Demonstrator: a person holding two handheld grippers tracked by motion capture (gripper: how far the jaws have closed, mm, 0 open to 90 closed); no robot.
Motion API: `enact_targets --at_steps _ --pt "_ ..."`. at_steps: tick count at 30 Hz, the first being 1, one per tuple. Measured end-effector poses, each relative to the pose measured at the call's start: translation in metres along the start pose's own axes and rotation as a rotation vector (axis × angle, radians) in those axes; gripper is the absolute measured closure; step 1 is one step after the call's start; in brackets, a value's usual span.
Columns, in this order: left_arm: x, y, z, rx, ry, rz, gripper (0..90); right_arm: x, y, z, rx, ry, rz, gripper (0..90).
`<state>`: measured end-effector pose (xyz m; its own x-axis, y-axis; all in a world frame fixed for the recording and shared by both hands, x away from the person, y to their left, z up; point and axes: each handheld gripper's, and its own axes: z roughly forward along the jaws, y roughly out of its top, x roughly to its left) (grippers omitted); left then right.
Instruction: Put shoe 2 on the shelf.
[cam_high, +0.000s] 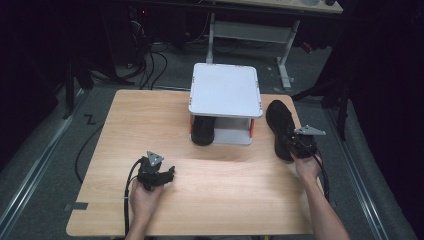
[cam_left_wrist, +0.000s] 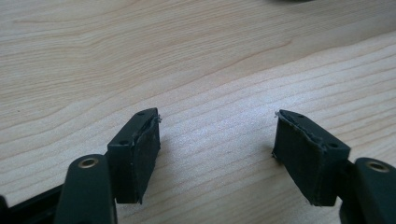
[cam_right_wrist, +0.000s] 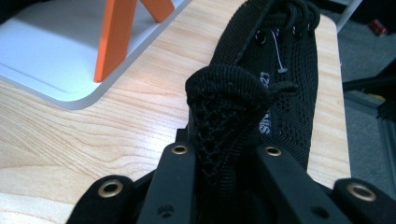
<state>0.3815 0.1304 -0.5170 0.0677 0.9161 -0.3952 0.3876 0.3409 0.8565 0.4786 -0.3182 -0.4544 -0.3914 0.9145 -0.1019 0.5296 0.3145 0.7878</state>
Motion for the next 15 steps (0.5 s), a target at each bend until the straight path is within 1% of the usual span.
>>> enact_targets --at_steps 3,7,15 --pt "0.000 0.000 0.000 0.000 0.000 -0.001 31.7 0.003 0.001 -0.001 -0.007 -0.008 -0.016 83.6" --pt "0.000 0.000 0.000 -0.001 0.001 0.000 31.7 0.003 0.002 -0.006 -0.021 -0.008 -0.009 84.3" --pt "0.000 0.000 0.000 0.001 0.000 0.001 31.2 0.003 0.005 -0.016 -0.040 -0.002 -0.019 84.9"
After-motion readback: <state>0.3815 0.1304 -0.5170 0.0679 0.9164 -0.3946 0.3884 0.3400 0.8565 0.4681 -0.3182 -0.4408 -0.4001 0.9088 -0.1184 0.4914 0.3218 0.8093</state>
